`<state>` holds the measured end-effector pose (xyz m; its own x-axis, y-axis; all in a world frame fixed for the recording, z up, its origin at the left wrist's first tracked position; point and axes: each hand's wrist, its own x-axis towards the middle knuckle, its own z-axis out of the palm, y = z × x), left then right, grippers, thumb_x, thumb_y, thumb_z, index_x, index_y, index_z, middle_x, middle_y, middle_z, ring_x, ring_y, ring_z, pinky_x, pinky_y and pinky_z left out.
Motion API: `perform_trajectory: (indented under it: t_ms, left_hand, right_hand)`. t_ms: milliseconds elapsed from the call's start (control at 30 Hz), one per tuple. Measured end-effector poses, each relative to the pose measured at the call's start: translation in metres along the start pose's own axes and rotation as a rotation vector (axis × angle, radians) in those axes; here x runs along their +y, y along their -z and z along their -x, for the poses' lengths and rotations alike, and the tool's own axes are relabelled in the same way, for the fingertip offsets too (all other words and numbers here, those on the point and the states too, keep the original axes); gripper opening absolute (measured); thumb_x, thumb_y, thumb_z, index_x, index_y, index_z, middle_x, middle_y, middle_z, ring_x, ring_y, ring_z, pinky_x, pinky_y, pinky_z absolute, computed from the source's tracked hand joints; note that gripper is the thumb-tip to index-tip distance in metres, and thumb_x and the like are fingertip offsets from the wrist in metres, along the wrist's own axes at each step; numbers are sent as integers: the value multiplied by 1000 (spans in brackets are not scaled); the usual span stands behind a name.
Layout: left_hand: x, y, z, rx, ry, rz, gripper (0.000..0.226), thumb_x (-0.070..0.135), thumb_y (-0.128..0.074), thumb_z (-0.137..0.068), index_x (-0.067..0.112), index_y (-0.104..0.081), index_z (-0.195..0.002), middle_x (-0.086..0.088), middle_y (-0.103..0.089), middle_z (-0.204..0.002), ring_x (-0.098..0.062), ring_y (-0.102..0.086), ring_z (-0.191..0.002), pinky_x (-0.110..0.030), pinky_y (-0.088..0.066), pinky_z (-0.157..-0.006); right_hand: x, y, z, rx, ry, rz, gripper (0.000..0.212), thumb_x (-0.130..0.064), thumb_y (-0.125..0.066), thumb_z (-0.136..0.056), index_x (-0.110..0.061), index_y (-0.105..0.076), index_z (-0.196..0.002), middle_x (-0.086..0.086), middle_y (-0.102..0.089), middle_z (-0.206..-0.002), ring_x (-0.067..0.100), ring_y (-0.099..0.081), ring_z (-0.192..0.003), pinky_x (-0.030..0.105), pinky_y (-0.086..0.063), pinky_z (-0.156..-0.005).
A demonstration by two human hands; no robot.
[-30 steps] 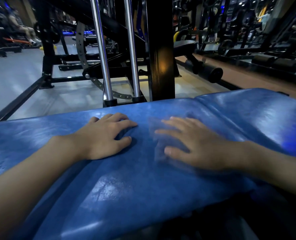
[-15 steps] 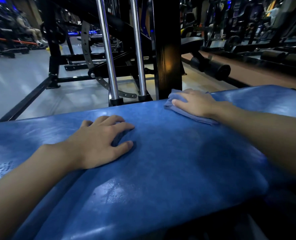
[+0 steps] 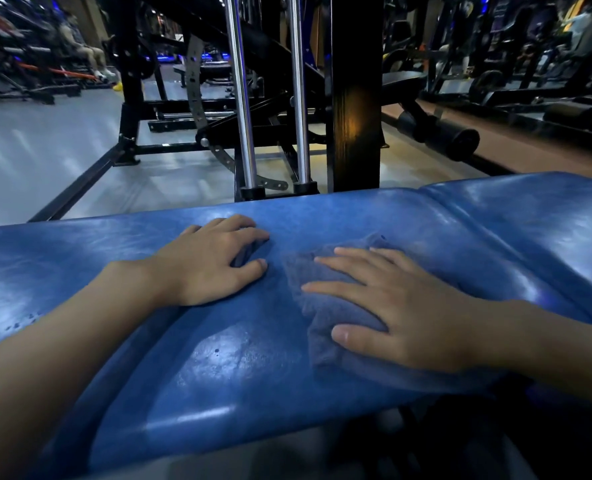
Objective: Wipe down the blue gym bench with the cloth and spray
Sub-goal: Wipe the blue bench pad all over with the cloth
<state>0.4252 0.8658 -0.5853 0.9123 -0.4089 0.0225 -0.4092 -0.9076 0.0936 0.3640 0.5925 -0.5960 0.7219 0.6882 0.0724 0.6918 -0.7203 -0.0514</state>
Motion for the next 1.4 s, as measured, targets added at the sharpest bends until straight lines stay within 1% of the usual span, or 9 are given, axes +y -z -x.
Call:
perform_trajectory:
  t_ms: [200, 333, 433, 533, 667, 867, 1000, 1267, 1400]
  left_hand:
    - [-6, 0, 9, 13, 9, -38, 84, 79, -12, -70, 45, -35, -143, 21, -32, -147, -4, -24, -139, -37, -21, -109]
    - [-8, 0, 18, -30, 35, -25, 85, 82, -12, -69, 48, -30, -144, 22, -27, -149, -3, -21, -140, -38, -20, -110]
    - [-7, 1, 20, -48, 37, -23, 78, 79, -19, -76, 47, -29, -146, 21, -27, -150, -5, -22, -141, -40, -20, -110]
    - [-8, 2, 19, -49, 32, -21, 72, 75, -23, -80, 47, -31, -145, 19, -30, -149, -8, -26, -140, -42, -21, -110]
    - [-9, 2, 15, -24, 27, -17, 55, 69, -34, -91, 46, -36, -142, 18, -35, -146, -11, -30, -138, -44, -24, -108]
    - [-15, 1, 14, -14, 27, 8, 66, 70, -26, -80, 45, -39, -140, 18, -36, -145, -11, -33, -136, -42, -26, -104]
    - [-19, 2, 15, 14, 29, 7, 78, 75, -16, -71, 45, -40, -139, 19, -37, -143, -8, -34, -134, -41, -27, -104]
    - [-23, 2, 26, -13, 36, -49, 79, 77, -14, -72, 47, -34, -142, 21, -36, -142, -8, -30, -135, -42, -27, -107]
    - [-25, 3, 24, -13, 28, -28, 73, 76, -18, -74, 48, -36, -139, 20, -37, -141, -9, -33, -133, -41, -27, -105]
  right_hand:
    - [76, 0, -59, 60, -259, -49, 69, -83, -11, -79, -55, -30, -139, -15, -26, -156, 9, -20, -143, 47, -14, -116]
    - [140, 5, -101, 70, -523, 9, 67, -77, -9, -80, -53, -35, -137, 0, -42, -145, 28, -38, -132, 55, -29, -102]
    - [146, 2, -114, 42, -609, 32, 62, -75, -11, -80, -55, -36, -133, 6, -46, -140, 35, -41, -127, 61, -29, -101]
    - [115, -7, -102, 84, -554, 51, 70, -75, -9, -79, -48, -35, -139, 1, -40, -147, 27, -33, -136, 60, -25, -106]
    - [36, -9, -53, 39, -288, 37, 95, -91, 7, -66, -49, -21, -147, -9, -18, -161, 13, -10, -148, 51, -9, -118]
    - [-15, -3, -7, -3, 72, 2, 69, -78, -5, -84, -50, -16, -146, -16, -12, -161, 5, 1, -148, 41, -3, -119]
    - [24, -2, -44, -11, -25, -30, 68, -81, -12, -82, -54, -23, -143, -15, -20, -158, 4, -12, -145, 33, -6, -117]
    - [126, 1, -128, 6, -577, 21, 65, -75, -11, -81, -55, -30, -139, 1, -37, -148, 30, -31, -137, 60, -22, -106]
    - [96, -5, -116, 34, -535, 41, 58, -68, -18, -92, -46, -29, -144, 0, -32, -152, 24, -24, -141, 56, -17, -111]
